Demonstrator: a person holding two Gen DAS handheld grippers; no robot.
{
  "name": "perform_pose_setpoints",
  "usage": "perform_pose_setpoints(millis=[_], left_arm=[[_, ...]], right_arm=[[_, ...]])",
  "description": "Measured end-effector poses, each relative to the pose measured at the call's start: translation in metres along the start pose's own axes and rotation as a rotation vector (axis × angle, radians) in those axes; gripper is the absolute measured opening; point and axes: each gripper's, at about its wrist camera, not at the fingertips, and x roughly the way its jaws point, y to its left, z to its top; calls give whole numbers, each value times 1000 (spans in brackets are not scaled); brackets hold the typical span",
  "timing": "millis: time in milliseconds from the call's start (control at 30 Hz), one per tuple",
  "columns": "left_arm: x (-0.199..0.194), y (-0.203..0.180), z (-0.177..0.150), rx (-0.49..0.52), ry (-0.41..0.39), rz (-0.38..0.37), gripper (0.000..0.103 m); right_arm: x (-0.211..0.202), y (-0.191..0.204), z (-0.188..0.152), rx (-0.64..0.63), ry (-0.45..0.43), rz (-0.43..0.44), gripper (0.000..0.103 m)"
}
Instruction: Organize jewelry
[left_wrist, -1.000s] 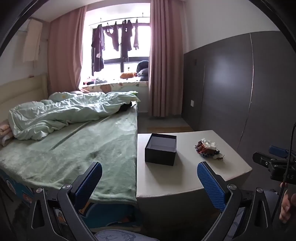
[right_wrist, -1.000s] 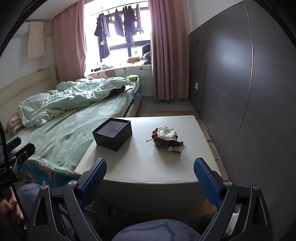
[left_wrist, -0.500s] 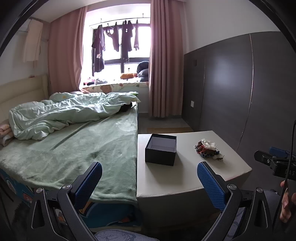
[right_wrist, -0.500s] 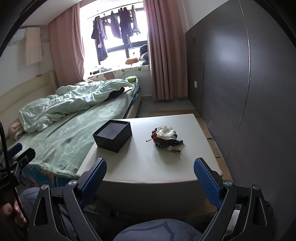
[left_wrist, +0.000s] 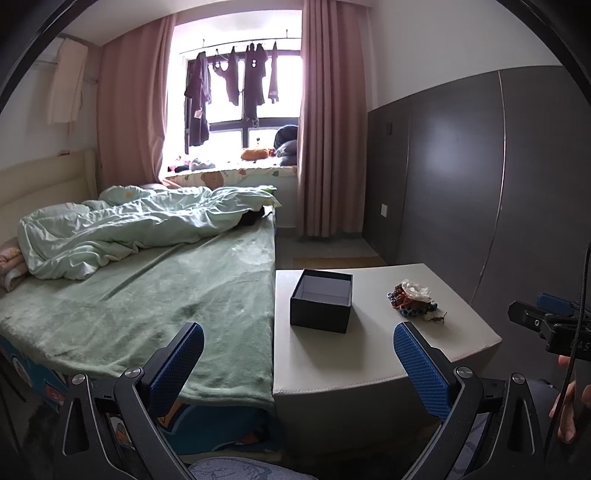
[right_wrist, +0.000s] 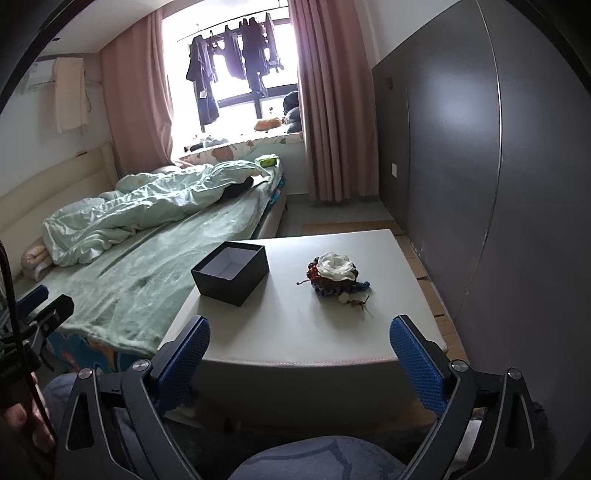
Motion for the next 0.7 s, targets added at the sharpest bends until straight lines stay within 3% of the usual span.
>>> perform_pose_setpoints(millis=[700], left_arm=[[0,4,2,-17,-1,-4,103]], right_arm=[[2,1,1,14,-9,-18,103]])
